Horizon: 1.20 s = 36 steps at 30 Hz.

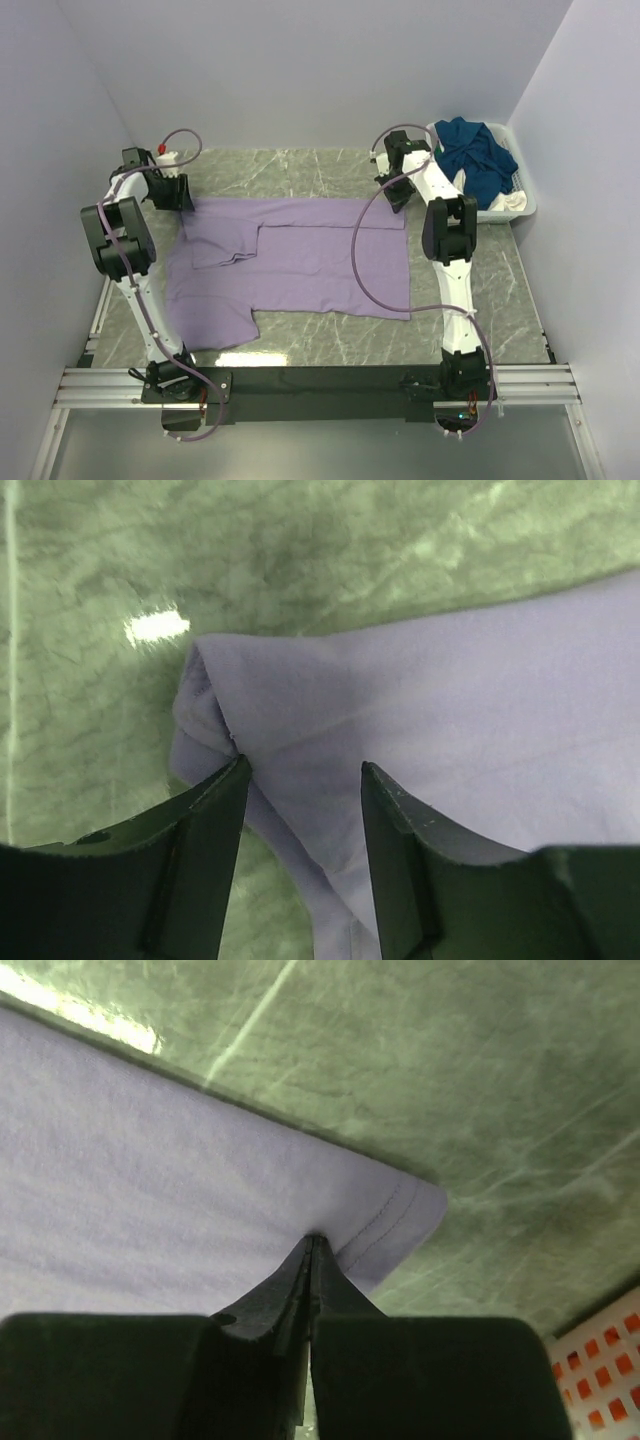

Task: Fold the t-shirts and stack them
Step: Fold the tshirt

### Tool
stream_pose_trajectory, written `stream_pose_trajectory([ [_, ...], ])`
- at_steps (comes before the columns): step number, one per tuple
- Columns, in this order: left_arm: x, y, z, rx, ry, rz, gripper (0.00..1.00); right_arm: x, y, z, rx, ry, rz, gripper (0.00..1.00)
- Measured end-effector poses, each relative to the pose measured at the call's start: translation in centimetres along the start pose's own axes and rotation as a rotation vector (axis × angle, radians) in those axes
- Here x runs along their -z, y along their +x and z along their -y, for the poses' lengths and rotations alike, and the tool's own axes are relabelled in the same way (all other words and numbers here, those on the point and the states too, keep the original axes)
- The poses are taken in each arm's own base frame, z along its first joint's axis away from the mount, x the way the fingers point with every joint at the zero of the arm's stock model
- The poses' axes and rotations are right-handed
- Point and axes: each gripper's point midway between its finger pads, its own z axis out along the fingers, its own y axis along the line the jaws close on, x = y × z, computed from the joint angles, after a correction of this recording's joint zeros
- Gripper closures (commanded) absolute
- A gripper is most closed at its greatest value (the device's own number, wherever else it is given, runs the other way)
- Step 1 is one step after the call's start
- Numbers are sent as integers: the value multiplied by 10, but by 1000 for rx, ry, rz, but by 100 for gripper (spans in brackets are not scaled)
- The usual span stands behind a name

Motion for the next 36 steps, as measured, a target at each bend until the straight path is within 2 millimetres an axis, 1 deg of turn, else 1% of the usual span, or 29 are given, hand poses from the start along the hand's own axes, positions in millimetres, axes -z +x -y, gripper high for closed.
stream_pose_trajectory([
  [1, 2, 1, 1, 1, 4, 2, 43, 1, 0, 1, 3, 11, 7, 91],
  [3, 10, 1, 7, -8, 16, 10, 43, 6, 3, 3, 16, 35, 13, 73],
  [4, 16, 0, 11, -19, 22, 17, 42, 9, 4, 5, 26, 49, 17, 59],
  [5, 24, -1, 16, -34, 27, 28, 42, 14, 6, 5, 36, 65, 23, 14],
  [6, 33, -3, 20, -52, 31, 41, 43, 21, 8, 7, 48, 85, 31, 12],
  [8, 52, -5, 30, -89, 34, 65, 44, 37, 14, 8, 88, 119, 38, 12],
  [10, 69, -8, 39, -129, 33, 88, 46, 54, 20, 1, 133, 141, 45, 19],
  [11, 76, -9, 43, -152, 30, 99, 48, 62, 21, -4, 157, 145, 50, 30],
  [12, 82, -8, 46, -171, 30, 105, 49, 66, 21, -9, 181, 143, 53, 35],
  [13, 86, -5, 49, -185, 31, 105, 50, 70, 19, -14, 201, 139, 57, 47],
  [15, 86, 8, 54, -202, 38, 88, 55, 70, 19, -27, 238, 119, 51, 58],
  [16, 84, 17, 56, -204, 43, 70, 57, 68, 21, -34, 252, 101, 37, 66],
  [18, 77, 38, 59, -204, 51, 19, 58, 61, 29, -44, 271, 71, 0, 71],
  [20, 70, 60, 64, -205, 63, -35, 58, 50, 37, -51, 283, 41, -39, 72],
  [22, 65, 77, 69, -212, 72, -78, 59, 41, 46, -56, 290, 22, -73, 72],
  [24, 59, 90, 75, -224, 77, -115, 59, 35, 54, -59, 296, 12, -106, 74],
  [26, 55, 100, 81, -234, 80, -144, 59, 25, 58, -59, 297, 10, -133, 79],
  [28, 52, 104, 85, -244, 76, -163, 59, 13, 62, -57, 299, 17, -163, 80],
  [29, 51, 104, 87, -246, 74, -165, 60, 12, 62, -55, 299, 27, -176, 80],
  [33, 47, 100, 88, -250, 50, -164, 60, 11, 55, -47, 306, 88, -173, 81],
  [34, 45, 101, 88, -246, 45, -168, 60, 10, 52, -44, 307, 103, -175, 83],
  [36, 39, 101, 87, -231, 41, -179, 60, 9, 46, -38, 310, 141, -172, 84],
])
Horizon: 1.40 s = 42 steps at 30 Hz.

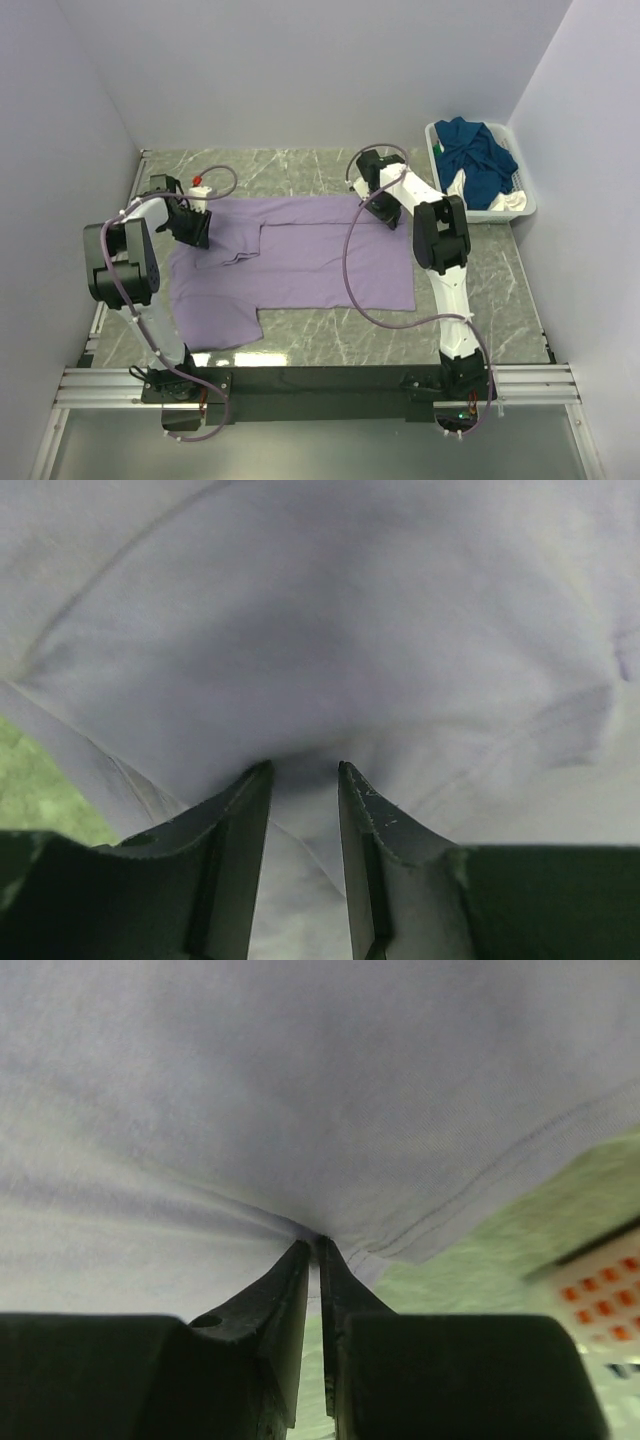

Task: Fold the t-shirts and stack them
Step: Fold the tshirt

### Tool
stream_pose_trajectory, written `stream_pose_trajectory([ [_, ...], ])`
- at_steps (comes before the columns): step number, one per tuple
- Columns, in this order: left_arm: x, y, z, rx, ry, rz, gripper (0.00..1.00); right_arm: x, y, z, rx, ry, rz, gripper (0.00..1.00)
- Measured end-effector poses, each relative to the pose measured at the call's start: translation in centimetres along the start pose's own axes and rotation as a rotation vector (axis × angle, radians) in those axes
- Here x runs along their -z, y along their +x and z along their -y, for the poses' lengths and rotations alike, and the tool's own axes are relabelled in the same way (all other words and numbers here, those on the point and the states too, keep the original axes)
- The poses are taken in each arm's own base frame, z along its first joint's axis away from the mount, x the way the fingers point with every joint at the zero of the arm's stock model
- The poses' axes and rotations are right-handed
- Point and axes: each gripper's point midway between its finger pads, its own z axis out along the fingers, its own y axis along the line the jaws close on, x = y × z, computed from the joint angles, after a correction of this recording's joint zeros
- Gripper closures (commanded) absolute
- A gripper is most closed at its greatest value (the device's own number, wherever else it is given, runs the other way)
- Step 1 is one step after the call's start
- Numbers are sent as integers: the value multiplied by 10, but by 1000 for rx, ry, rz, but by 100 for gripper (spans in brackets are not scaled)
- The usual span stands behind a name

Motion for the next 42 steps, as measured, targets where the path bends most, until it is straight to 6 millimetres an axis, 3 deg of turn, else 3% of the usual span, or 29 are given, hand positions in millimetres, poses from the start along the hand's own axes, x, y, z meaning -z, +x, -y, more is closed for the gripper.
stream_pose_trajectory([
  [5, -10, -17, -10, 42, -13, 9, 60, -4, -17, 22, 2, 96, 12, 85],
  [12, -30, -65, -34, 114, -30, 62, 63, -9, -45, 54, 17, 236, 59, 83],
  [15, -39, -88, -47, 133, -36, 99, 56, -9, -56, 68, 22, 304, 88, 79],
  [19, -42, -112, -54, 122, -19, 146, 43, -2, -71, 85, 11, 384, 146, 59],
  [22, -30, -115, -44, 92, 16, 156, 39, 9, -74, 87, 5, 385, 182, 43],
  [26, 19, -117, -24, 7, 43, 215, 37, 51, -58, 74, 10, 315, 247, 41],
  [27, 29, -115, -20, -5, 43, 222, 37, 65, -50, 68, 13, 288, 267, 43],
  [28, 58, -113, -11, -48, 42, 253, 38, 82, -40, 61, 16, 261, 286, 45],
  [31, 106, -105, -1, -127, 18, 313, 38, 121, -15, 40, 29, 181, 357, 52],
  [34, 132, -77, 4, -186, 8, 306, 40, 135, 19, 7, 68, 71, 381, 59],
  [37, 126, -35, 7, -190, 47, 232, 43, 118, 52, -29, 109, -40, 329, 65],
  [42, 100, 34, 26, -179, 149, 86, 44, 62, 107, -78, 164, -167, 163, 67],
])
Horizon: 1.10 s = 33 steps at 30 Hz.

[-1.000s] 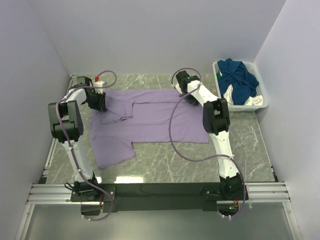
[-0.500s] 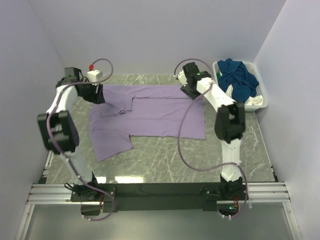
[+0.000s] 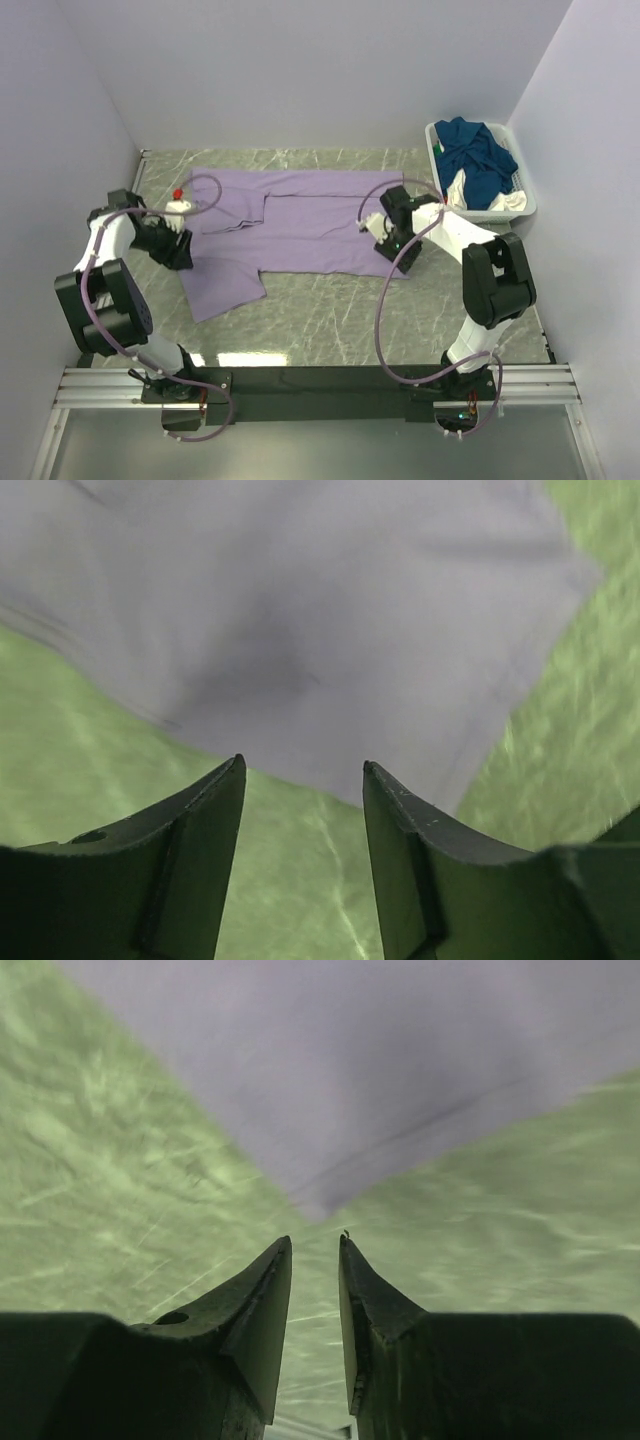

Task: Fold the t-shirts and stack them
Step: Fold the tshirt

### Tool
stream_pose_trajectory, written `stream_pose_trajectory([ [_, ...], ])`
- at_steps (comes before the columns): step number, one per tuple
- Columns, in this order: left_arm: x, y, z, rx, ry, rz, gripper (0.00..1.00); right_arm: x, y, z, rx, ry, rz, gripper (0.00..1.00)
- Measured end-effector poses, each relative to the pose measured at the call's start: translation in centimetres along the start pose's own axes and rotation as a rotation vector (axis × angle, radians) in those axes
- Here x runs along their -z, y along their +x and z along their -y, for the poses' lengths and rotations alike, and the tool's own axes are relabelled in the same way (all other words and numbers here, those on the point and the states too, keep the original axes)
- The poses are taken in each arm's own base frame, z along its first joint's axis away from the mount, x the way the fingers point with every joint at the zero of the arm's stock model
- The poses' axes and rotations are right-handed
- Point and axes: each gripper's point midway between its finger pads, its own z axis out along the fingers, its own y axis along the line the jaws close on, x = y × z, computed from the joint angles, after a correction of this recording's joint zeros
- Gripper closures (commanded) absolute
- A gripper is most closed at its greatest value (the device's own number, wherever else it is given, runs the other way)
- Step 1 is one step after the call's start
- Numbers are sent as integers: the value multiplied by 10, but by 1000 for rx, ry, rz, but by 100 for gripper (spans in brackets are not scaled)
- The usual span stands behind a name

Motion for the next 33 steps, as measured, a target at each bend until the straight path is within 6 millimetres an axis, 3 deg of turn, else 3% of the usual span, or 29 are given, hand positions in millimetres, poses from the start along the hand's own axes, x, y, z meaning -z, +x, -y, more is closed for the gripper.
stream_pose_trajectory([
  [3, -6, 28, 18, -20, 22, -51, 46, -19, 23, -17, 13, -38, -61, 66],
  [6, -6, 43, 24, -51, 6, -81, 46, -28, 32, -22, 19, -43, -78, 64],
  [13, -12, 55, 12, -102, -46, -118, 46, -30, 20, -18, 33, -10, -28, 57],
  [20, -17, 54, 0, -105, -59, -129, 44, -30, 10, -21, 64, 4, -5, 60],
  [26, -19, 43, -19, -121, -84, -118, 44, -37, 19, -22, 87, 16, -31, 68],
  [33, -22, 31, -37, -171, -103, -104, 48, -44, 27, -20, 103, 29, -64, 92],
])
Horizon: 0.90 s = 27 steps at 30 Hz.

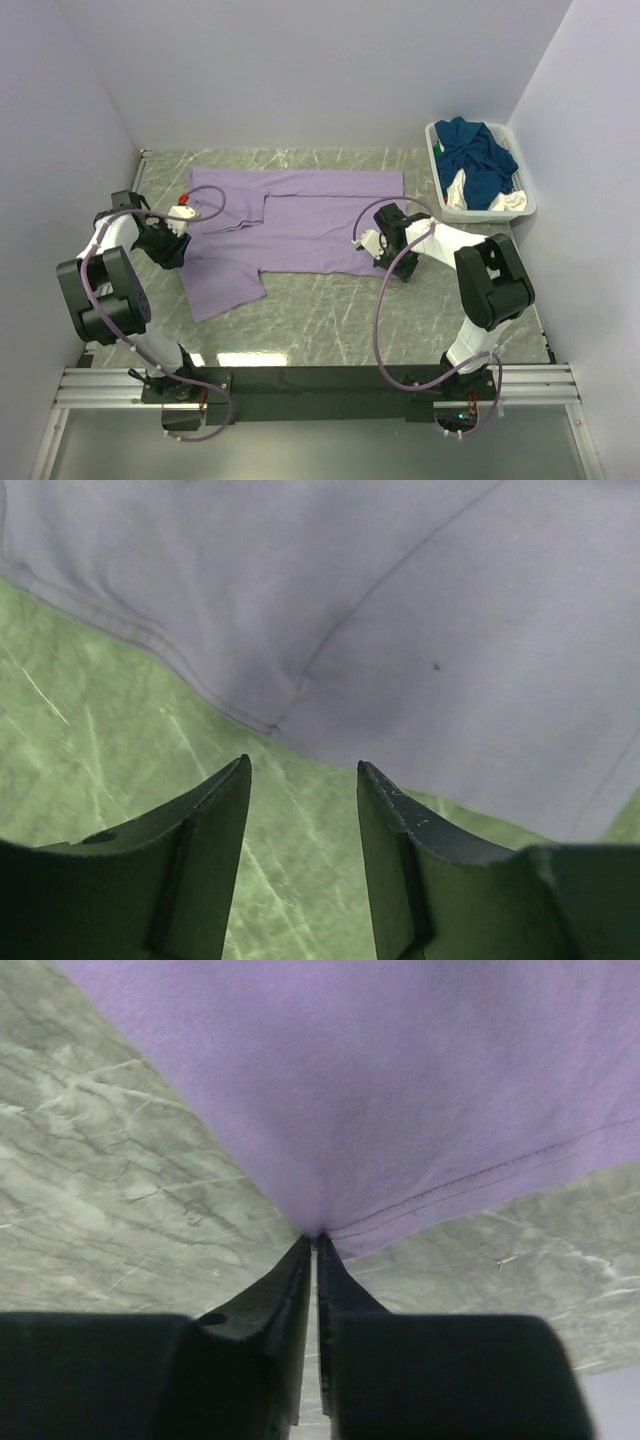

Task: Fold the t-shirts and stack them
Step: Fold the tshirt

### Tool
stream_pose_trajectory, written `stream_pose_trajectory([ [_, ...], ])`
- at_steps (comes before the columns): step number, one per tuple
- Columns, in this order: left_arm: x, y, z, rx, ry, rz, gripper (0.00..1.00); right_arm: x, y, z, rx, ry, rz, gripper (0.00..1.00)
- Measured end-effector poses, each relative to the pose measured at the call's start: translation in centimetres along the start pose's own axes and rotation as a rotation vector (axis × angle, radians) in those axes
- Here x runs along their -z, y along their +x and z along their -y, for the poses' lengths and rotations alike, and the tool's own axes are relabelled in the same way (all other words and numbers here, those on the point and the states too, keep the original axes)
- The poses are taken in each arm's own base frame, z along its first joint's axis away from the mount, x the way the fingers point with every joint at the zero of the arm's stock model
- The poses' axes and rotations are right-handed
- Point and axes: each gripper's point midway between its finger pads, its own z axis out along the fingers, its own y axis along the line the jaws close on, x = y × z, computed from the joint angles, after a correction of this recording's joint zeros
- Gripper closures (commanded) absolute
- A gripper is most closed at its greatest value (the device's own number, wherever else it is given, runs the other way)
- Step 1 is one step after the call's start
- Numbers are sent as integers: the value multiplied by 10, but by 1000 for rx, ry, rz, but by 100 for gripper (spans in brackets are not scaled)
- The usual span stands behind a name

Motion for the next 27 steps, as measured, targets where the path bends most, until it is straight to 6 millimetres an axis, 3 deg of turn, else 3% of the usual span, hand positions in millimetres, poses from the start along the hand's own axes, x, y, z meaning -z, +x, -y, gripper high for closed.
stream_pose_trajectory([
  [3, -5, 0, -7, -31, 4, -4, 49, -1, 1, 2, 5, 7, -6, 100],
  [9, -18, 11, -12, -113, 16, -38, 50, -1, 1, 4, 10, 19, -19, 100],
  [15, -30, 29, -1, -221, 53, -59, 52, -1, 1, 7, 13, 26, -26, 100],
  [24, -30, 31, -1, -314, 63, -65, 86, -1, 2, 10, 18, 32, -30, 100],
  [27, -29, 33, 0, -334, 64, -71, 83, -1, 4, 13, 18, 32, -31, 100],
])
